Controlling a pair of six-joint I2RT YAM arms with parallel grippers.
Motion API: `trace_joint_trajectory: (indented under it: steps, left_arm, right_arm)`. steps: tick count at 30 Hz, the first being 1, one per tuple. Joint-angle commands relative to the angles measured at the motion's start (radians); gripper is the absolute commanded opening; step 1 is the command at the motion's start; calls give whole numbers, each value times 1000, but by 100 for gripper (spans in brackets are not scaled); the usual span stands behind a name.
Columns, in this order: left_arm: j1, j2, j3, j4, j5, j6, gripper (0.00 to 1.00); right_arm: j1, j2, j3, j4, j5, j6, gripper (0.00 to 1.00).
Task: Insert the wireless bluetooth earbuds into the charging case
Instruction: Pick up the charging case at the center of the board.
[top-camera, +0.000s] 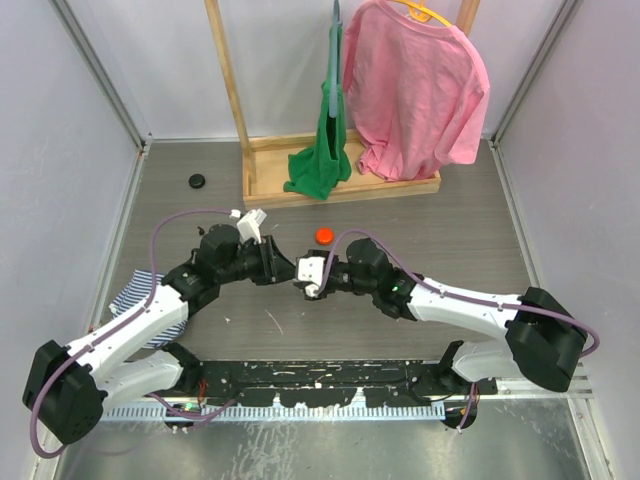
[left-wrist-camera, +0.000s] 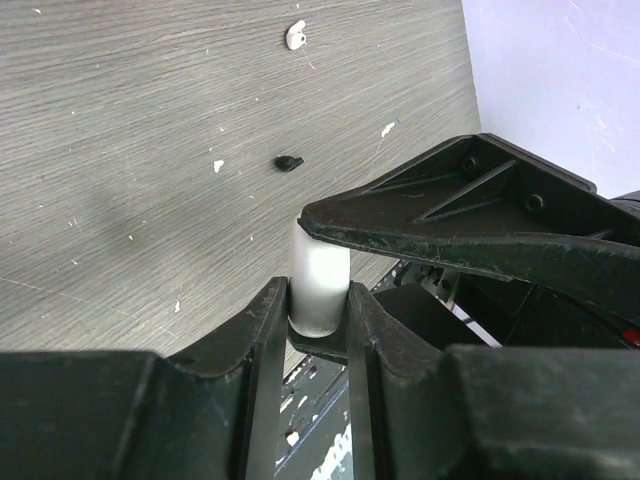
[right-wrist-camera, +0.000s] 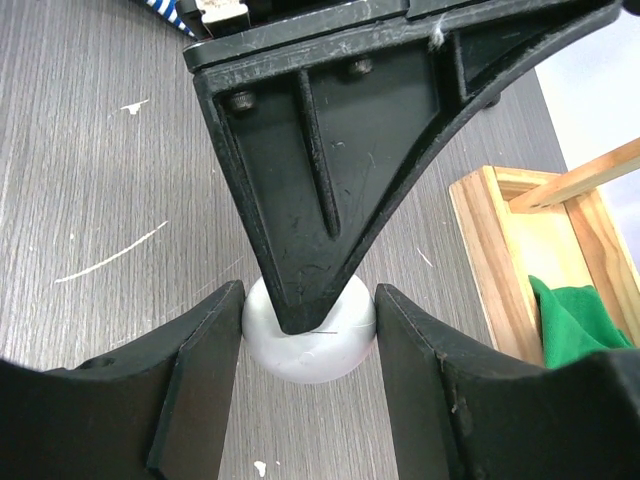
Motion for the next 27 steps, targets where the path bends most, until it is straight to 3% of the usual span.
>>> trace_joint_trajectory:
  steps: [1, 8, 12, 20, 27]
  left_arm:
    - [2, -44, 8, 59, 15, 13, 23]
    - [2, -93, 17, -1, -29, 50, 8]
    - [2, -131, 24, -46, -73, 65, 7]
    - [3, -181, 26, -96, -105, 11, 4]
    - [5, -193, 9, -102, -152, -225, 0]
  right_arm:
    - [6, -37, -10, 98, -25, -4, 45]
    - [6, -80, -44, 120, 4, -9, 67]
    - [6, -139, -116, 177, 38, -12, 76]
    - [10, -195, -222, 329, 87, -11, 78]
    - [49, -130, -283, 569, 201, -55, 77]
